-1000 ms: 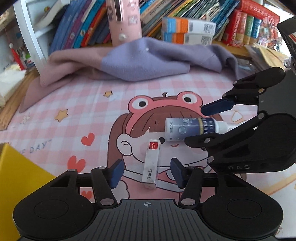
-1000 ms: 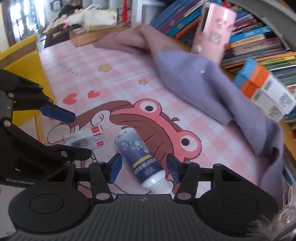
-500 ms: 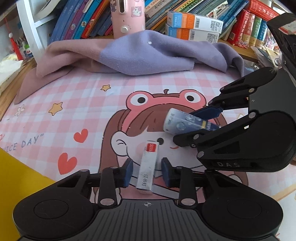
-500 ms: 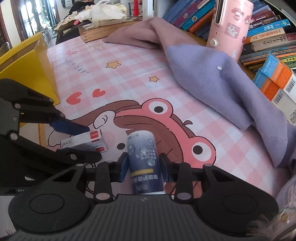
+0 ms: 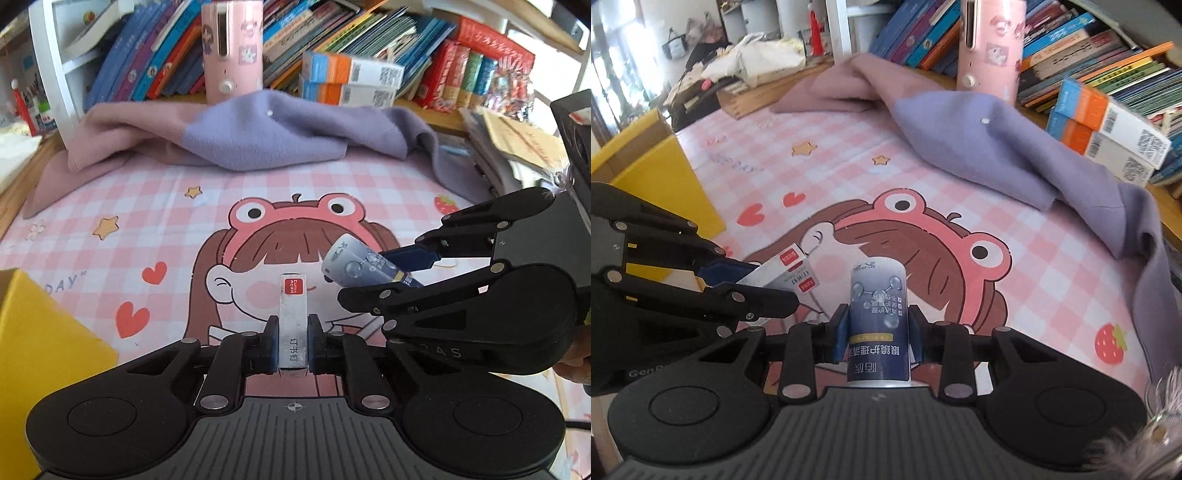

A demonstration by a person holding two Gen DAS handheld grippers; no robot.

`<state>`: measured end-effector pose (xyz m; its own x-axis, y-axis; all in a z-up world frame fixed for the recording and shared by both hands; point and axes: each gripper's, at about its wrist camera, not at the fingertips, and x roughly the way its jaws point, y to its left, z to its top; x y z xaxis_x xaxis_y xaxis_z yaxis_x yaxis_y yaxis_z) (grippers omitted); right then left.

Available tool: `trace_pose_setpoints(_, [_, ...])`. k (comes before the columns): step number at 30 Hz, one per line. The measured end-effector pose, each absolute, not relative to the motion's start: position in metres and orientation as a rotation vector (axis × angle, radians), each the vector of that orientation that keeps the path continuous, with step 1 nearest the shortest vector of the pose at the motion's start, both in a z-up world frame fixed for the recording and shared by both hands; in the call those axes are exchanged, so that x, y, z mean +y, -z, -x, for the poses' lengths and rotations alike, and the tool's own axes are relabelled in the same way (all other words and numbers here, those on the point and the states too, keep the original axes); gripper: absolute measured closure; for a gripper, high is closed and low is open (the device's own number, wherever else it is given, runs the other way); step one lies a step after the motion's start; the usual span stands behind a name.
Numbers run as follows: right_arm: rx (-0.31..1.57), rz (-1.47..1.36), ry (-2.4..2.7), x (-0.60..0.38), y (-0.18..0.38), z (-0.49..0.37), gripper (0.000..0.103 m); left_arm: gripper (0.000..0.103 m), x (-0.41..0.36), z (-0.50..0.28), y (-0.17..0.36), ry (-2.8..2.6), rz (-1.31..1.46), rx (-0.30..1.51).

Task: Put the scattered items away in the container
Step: 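Close the right tool on the blue-white tube while the left tool grasps the small white box, then carry the tube with the right tool while the left tool carries the white box over the yellow box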

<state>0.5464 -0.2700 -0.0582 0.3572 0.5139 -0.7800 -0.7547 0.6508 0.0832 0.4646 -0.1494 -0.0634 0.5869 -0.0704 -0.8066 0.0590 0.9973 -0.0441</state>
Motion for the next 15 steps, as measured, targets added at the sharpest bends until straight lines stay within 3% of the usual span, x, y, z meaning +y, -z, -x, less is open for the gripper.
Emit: trace_pose_setpoints(15, [0.783, 0.272, -0.743, -0.282, 0.009, -0.479, 0.072, 0.090, -0.141, -0.394, 0.018, 0.144, 0.020, 0.845])
